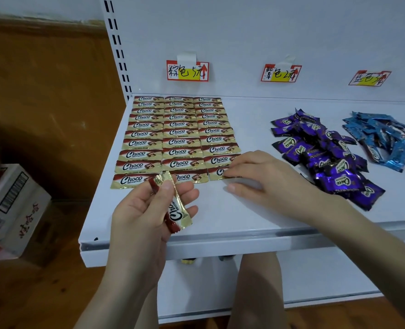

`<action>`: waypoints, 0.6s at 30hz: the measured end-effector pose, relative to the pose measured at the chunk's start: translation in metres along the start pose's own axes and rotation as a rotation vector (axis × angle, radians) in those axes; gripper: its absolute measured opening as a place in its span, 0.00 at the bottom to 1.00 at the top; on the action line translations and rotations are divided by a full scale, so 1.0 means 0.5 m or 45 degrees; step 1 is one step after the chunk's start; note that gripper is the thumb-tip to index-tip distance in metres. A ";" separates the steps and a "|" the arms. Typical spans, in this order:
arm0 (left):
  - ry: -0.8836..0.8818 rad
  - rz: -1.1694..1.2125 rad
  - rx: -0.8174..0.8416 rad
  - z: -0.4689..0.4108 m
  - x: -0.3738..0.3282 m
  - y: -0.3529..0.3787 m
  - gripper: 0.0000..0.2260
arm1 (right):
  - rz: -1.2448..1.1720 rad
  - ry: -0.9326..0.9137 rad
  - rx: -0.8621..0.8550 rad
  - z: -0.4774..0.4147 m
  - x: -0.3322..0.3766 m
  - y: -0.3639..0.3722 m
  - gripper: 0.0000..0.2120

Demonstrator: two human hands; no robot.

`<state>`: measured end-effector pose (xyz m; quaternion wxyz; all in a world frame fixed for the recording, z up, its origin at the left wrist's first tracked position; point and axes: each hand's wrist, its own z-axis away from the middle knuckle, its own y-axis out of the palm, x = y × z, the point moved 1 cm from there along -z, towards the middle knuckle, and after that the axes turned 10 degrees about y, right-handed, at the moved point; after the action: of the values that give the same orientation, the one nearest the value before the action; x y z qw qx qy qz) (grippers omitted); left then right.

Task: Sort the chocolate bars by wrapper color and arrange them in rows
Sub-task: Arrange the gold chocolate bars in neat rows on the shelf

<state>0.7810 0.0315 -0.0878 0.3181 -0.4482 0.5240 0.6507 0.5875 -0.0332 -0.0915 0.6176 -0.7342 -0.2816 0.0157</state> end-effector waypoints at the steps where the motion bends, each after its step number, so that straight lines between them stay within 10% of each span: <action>1: 0.002 -0.003 0.001 0.000 0.000 0.000 0.06 | -0.004 0.007 0.004 0.000 0.000 0.000 0.13; 18: 0.010 0.022 0.017 -0.003 0.002 -0.003 0.06 | -0.032 0.058 0.005 0.005 0.009 -0.002 0.13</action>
<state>0.7823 0.0304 -0.0894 0.3134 -0.4441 0.5332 0.6482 0.5901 -0.0289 -0.0898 0.6253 -0.7297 -0.2766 -0.0082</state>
